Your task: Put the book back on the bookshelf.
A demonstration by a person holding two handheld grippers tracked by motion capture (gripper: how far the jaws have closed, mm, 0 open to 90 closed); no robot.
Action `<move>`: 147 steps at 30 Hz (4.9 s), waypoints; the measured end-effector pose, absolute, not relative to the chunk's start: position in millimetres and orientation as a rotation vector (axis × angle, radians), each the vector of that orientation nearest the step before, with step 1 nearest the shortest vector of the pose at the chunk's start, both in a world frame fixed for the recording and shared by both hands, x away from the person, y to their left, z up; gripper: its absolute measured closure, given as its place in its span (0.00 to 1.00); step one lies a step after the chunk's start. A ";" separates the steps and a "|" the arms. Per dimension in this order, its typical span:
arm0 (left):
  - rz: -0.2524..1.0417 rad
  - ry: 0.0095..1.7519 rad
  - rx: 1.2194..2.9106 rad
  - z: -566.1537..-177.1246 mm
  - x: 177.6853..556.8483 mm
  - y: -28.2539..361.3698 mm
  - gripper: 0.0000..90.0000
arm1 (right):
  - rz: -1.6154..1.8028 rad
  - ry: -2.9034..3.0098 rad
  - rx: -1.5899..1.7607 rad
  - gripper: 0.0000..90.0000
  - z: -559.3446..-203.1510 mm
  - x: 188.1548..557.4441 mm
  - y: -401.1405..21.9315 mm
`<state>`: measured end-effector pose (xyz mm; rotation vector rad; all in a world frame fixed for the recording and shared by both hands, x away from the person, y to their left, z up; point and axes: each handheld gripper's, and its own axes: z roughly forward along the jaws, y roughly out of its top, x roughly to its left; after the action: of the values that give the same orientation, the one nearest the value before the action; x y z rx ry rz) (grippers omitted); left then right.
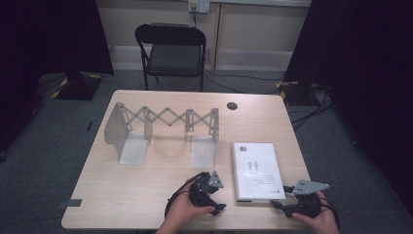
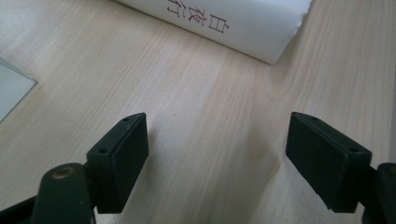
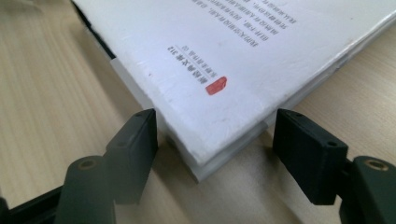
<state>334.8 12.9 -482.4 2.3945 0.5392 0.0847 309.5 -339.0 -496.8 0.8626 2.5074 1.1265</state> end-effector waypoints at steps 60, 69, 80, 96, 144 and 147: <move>0.165 0.405 2.420 -472.2 337.5 -30.5 0.26 | 1.184 2.417 0.831 0.69 -477.0 298.7 -323.1; 0.255 0.337 2.431 -447.6 338.3 -50.0 0.18 | 1.208 2.421 0.833 0.69 -477.1 300.2 -321.9; 0.244 0.313 2.450 -448.0 348.4 -69.5 0.18 | 1.205 2.425 0.828 0.70 -476.4 300.5 -321.9; 0.337 0.238 2.449 -452.6 352.1 -96.6 0.05 | 1.212 2.431 0.840 0.70 -475.6 301.3 -322.4; 0.531 0.055 2.446 -453.6 338.9 -106.0 0.30 | 1.202 2.453 0.835 0.68 -476.3 302.9 -323.7; 0.542 0.061 2.449 -452.8 337.6 -107.9 0.32 | 1.181 2.451 0.817 0.64 -477.1 301.5 -322.1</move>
<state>337.6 -107.9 -452.8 2.4492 0.0611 0.5417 301.5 -322.1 -477.1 0.8175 2.4514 1.1810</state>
